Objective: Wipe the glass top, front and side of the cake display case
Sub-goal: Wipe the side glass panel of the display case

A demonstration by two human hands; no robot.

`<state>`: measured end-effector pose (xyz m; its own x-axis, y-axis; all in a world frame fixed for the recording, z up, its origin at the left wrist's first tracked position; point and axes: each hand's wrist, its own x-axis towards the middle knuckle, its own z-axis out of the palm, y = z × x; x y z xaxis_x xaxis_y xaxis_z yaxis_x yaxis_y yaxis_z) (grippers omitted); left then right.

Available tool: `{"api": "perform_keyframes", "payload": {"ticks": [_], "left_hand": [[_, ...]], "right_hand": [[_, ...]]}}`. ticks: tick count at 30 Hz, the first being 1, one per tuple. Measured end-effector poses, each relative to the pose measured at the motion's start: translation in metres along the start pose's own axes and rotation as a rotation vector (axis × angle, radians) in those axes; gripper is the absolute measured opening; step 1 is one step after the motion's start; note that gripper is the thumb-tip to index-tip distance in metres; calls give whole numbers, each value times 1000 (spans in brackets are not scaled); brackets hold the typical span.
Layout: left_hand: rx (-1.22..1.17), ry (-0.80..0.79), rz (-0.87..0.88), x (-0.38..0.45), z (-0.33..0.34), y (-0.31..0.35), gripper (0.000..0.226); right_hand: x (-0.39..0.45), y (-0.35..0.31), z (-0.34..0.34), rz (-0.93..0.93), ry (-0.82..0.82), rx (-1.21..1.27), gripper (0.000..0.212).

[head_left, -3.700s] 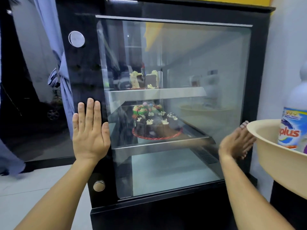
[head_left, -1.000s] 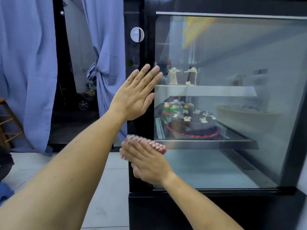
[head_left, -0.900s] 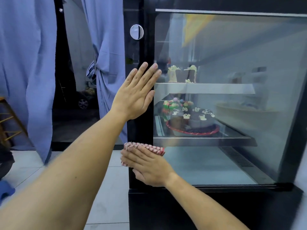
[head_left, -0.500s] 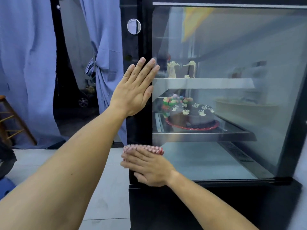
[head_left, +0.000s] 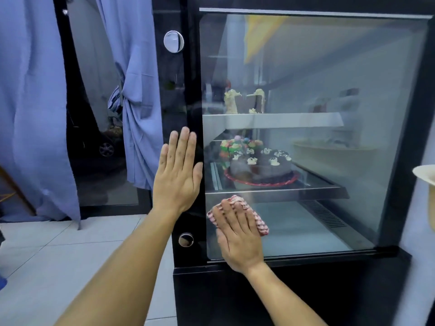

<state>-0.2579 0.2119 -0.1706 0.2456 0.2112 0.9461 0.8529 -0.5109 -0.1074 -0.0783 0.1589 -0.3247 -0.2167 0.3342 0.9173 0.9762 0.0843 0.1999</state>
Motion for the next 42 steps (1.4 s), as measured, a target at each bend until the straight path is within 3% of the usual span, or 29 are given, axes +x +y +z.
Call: {"api": "perform_keyframes", "payload": {"ticks": [2, 4, 5, 8, 10, 11, 13, 15, 16, 18, 21, 22, 26, 27, 29, 31, 33, 35, 36, 37, 39, 42], "left_hand": [[-4, 3, -39, -18, 9, 6, 65], [-14, 23, -73, -26, 15, 10, 66], [-13, 36, -87, -27, 18, 12, 66], [0, 57, -94, -29, 26, 13, 66], [10, 64, -85, -31, 27, 11, 66], [6, 58, -85, -32, 28, 12, 66], [-5, 48, -76, -33, 27, 10, 65], [5, 54, -78, -32, 27, 10, 65], [7, 53, -81, -31, 27, 10, 65], [10, 52, -84, -33, 27, 10, 65], [14, 48, -86, -32, 27, 10, 64], [14, 47, -86, -32, 27, 11, 65], [26, 37, -93, -33, 27, 11, 65], [27, 42, -94, -33, 27, 11, 65], [26, 45, -89, -33, 27, 11, 66], [25, 51, -84, -33, 27, 11, 66], [31, 64, -87, -33, 28, 11, 66], [32, 74, -89, -32, 28, 13, 65], [36, 75, -97, -32, 28, 13, 65], [36, 72, -100, -31, 27, 13, 65], [39, 70, -93, -33, 27, 12, 65], [50, 71, -83, -32, 27, 10, 65]], "right_hand": [[20, 24, -11, -173, -2, -36, 58], [41, 57, -23, -112, 62, -57, 57], [46, 75, -28, 43, 108, -41, 59], [37, 83, -25, 735, 267, 51, 65], [31, 41, -17, 942, 309, 74, 66], [28, 18, -13, 862, 245, 95, 67], [26, -6, -9, 392, 68, 119, 67], [44, 22, -18, -66, -4, 16, 66], [52, 44, -24, -141, -2, -30, 67], [56, 87, -32, 31, 58, -62, 66], [28, 102, -33, 638, 154, 32, 61], [11, 91, -29, 646, 132, 12, 62], [-12, 55, -21, -92, -93, -40, 68], [10, 63, -25, -191, -70, -56, 67], [55, 88, -37, -179, -8, -74, 63], [79, 120, -50, 55, 76, -66, 60], [70, 134, -52, 419, 144, -3, 59], [44, 101, -43, 728, 190, 28, 63], [31, 70, -36, 735, 154, 41, 67], [19, 37, -29, 622, 75, 74, 70], [10, -10, -20, 225, -82, 117, 70], [52, 6, -25, -99, -75, 76, 56]]}}
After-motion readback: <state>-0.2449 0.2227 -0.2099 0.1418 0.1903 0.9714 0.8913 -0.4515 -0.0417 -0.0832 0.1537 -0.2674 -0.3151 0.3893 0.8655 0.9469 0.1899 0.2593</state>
